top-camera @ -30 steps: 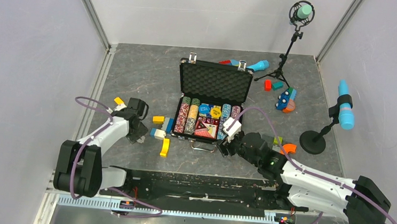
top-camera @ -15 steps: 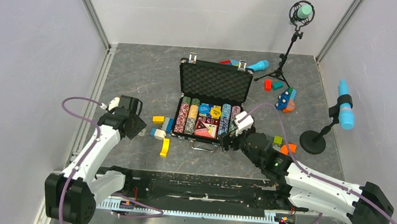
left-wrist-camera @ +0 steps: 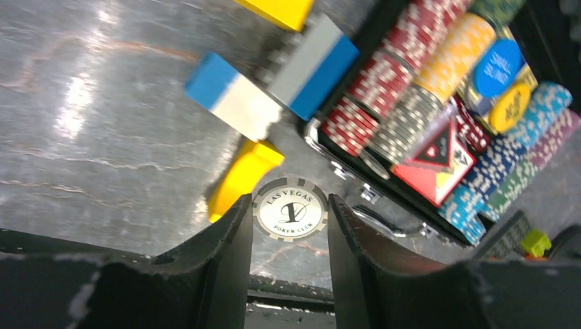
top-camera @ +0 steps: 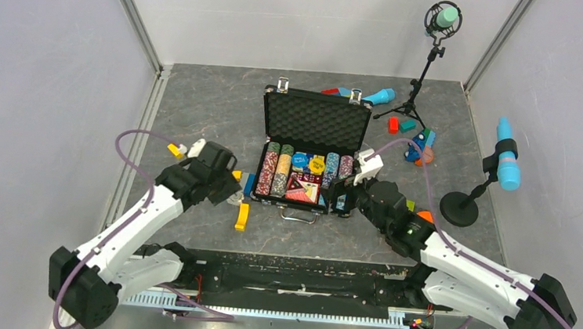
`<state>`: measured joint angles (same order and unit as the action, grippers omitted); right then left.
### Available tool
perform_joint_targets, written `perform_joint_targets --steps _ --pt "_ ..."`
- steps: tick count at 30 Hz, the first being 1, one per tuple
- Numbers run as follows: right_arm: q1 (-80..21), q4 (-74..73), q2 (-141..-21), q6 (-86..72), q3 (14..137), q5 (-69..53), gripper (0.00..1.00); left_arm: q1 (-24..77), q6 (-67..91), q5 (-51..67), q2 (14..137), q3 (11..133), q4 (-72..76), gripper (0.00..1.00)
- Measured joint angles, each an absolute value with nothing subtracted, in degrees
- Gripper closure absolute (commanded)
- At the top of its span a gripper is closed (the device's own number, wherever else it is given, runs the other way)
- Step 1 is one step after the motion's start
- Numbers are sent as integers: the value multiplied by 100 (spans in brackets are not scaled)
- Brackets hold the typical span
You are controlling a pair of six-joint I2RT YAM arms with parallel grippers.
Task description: Pack up texas hold em set
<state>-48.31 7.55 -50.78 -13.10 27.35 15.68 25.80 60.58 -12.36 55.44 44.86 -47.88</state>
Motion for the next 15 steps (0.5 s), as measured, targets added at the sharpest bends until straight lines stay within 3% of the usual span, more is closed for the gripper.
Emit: perform_joint_targets --steps 15 --pt "-4296 2425 -5559 -3489 2163 -650 24 4915 6899 -1546 7402 6058 -4180 55"
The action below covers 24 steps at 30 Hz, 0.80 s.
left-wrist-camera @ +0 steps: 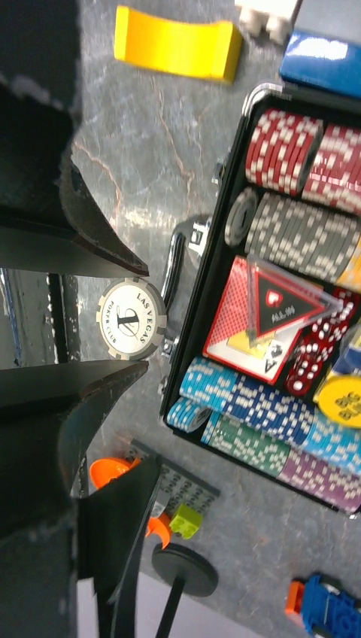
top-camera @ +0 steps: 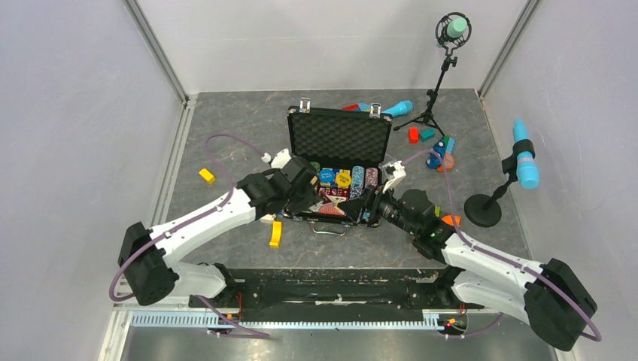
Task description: Pack up texas hold em set
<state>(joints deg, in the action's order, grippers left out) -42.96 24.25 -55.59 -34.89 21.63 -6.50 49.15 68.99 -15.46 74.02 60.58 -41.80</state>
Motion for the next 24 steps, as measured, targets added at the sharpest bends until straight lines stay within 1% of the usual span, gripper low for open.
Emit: perform_joint_targets --steps 9,13,24 --pt "-4058 3026 -5795 -4272 1879 -1208 35 5345 7019 -1603 7752 6388 -3924 55" --pt "-4049 3251 -5889 -4421 1855 -1361 40 5463 7054 -1599 7918 6475 -3857 55" --pt "-3992 3426 -6062 -4567 1806 -1553 49 5586 7113 -1599 8012 6608 -3752 54"
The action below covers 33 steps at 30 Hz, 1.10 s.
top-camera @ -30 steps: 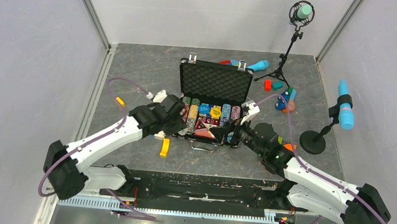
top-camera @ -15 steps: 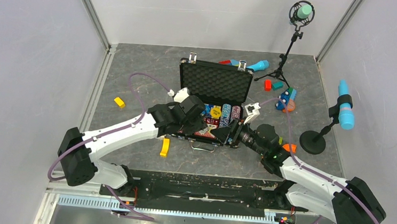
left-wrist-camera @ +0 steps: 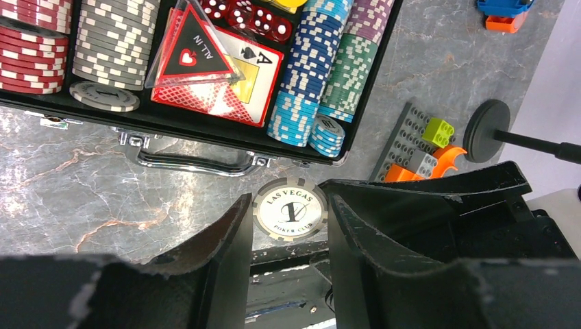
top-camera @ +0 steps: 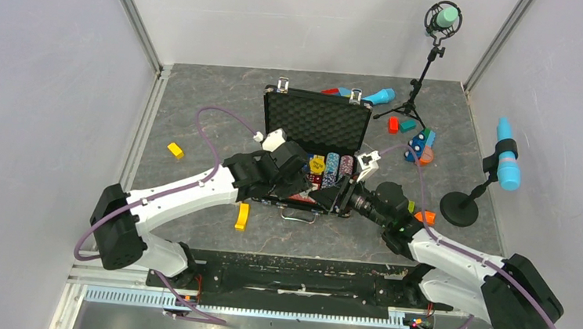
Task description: Pack up texas hold em set
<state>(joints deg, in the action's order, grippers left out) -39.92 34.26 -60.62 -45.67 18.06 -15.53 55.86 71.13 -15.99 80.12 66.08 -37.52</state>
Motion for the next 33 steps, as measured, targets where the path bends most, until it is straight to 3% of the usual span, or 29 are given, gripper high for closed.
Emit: perform_joint_targets --steps 8,18,33 --pt "-3957 3575 -6117 -4604 1793 -1634 55 5655 7113 -1597 8108 6681 -3708 54" --pt "-3920 3634 -6136 -4604 1785 -1717 71 5714 7116 -1599 8178 6692 -3653 54" --pt "-3909 3638 -6173 -4606 1785 -1787 88 5747 7116 -1599 8189 6713 -3625 54"
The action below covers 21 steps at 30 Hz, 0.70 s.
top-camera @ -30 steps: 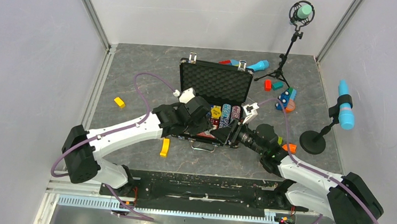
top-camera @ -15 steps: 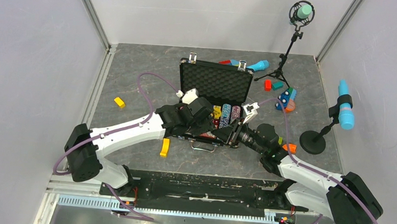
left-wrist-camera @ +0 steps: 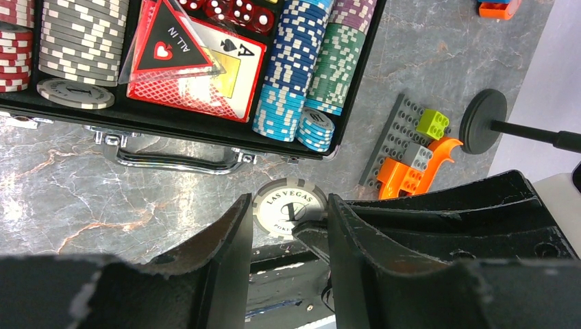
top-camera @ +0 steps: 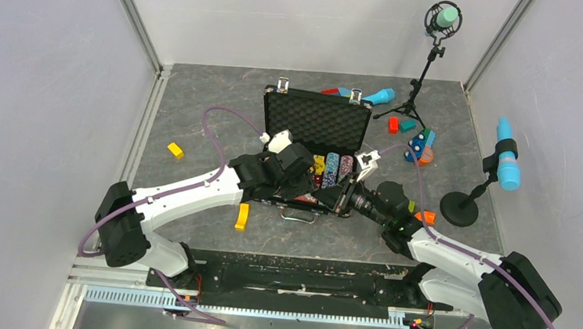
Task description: Pack up texas hold em set
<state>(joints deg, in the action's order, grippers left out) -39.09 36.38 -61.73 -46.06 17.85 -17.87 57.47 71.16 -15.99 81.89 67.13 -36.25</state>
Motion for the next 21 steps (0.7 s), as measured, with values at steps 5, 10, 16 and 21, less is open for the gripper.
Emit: perform_joint_targets --steps 5,10,16,21 --pt "-3885 3632 -6200 -4606 1785 -1802 93 5752 7116 -1603 8189 6716 -3625 54" --pt "-3876 3629 -6200 -4600 1785 -1804 100 5752 7116 -1608 8189 6724 -3625 51" --pt "-3876 3651 -6200 -4582 1785 -1824 100 5758 7116 -1614 8197 6724 -3623 31" --pt "-3879 3629 -6198 -4482 1785 -1822 100 5774 7116 -1658 8195 6724 -3638 14"
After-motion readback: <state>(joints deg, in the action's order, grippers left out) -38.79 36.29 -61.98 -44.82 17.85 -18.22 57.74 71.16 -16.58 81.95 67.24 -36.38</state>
